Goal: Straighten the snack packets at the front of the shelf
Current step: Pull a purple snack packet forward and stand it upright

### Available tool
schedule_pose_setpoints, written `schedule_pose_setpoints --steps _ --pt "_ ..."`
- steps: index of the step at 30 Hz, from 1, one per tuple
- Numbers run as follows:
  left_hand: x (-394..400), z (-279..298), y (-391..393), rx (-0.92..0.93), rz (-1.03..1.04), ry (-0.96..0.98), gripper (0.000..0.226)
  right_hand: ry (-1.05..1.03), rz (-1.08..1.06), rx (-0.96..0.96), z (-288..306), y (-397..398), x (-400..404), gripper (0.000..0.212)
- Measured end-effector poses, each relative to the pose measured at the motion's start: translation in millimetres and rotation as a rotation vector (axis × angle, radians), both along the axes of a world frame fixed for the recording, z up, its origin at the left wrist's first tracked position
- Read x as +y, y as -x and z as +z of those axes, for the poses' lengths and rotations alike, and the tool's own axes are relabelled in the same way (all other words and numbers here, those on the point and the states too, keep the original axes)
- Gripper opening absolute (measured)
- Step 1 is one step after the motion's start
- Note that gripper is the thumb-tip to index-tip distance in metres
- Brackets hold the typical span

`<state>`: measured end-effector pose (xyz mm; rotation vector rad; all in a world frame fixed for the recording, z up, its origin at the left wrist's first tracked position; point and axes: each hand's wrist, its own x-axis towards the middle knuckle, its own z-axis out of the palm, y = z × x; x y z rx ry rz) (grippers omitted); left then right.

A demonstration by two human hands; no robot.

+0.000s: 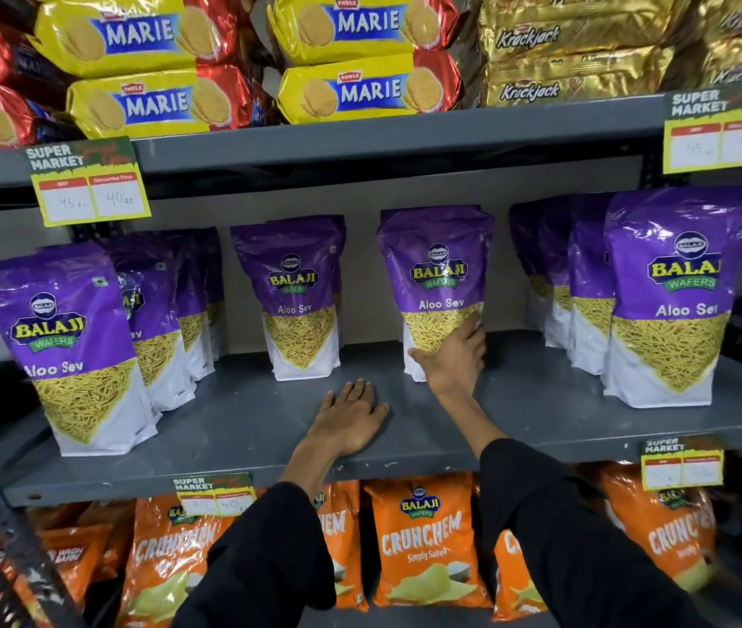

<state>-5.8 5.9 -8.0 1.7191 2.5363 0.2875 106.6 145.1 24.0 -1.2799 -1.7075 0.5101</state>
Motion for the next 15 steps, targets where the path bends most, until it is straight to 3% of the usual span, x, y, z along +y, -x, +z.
schedule_pose_setpoints --steps 15 --pt "-2.9 4.8 -6.4 0.017 0.032 0.044 0.068 -0.053 0.006 0.032 -9.1 -51.1 -62.4 0.130"
